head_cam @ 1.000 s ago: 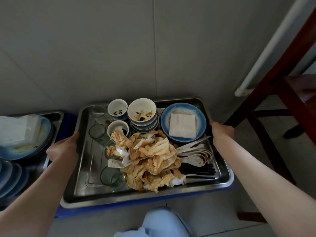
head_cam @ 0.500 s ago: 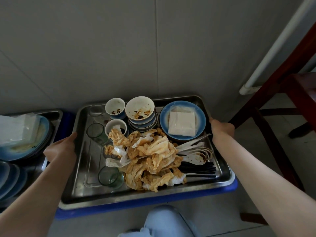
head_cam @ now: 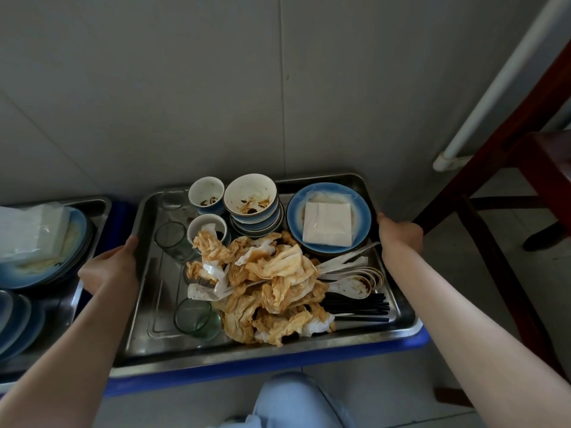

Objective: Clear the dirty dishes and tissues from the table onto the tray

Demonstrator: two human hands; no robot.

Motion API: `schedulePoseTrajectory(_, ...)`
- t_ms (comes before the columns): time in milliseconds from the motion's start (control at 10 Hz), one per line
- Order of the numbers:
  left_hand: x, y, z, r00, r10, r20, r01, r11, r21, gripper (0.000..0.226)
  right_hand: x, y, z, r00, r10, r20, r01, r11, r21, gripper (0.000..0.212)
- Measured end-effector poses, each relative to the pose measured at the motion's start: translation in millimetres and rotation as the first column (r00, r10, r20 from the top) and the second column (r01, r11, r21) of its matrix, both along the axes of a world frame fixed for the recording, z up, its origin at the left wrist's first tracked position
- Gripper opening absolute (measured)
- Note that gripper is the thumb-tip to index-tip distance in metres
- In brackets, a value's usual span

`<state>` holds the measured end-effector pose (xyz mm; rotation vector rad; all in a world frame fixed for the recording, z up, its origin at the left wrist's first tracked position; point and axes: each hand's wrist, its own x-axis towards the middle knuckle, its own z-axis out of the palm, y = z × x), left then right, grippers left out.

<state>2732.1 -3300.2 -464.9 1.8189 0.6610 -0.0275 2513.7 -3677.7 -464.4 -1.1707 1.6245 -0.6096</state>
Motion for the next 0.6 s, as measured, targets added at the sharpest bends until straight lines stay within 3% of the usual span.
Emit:
schedulePoseTrajectory(100, -4.1, -5.1, -1.3, 0.998, 0.055, -0.003, -0.054, 0.997, 0.056, 0.031, -1.7, 2.0, 0.0, 0.999, 0.017, 0.028, -0.016, 1.0, -0.017, 0.028)
schedulePoseTrajectory(200, -9.7, -9.1, 5.4, 0.998, 0.063, 0.022, -0.063, 0.998, 0.008, 0.038, -2.6, 5.4, 0.6, 0.995, 0.055, 0.081, -0.051, 0.997, -0.051, 0.028)
schedulePoseTrajectory(400, -18.8, -15.6, 23.9, 0.995, 0.071, 0.068, -0.065, 0.994, -0.093, 0.042, -3.8, 9.6, 7.2, 0.983, 0.132, 0.124, -0.116, 0.985, -0.127, 0.048)
schedulePoseTrajectory(600, -25.8, -26.7, 38.3, 0.991, 0.032, 0.13, -0.026, 0.998, -0.049, 0.055, 0.2, 22.5, 27.3, 0.938, 0.344, 0.034, -0.317, 0.896, -0.311, 0.065)
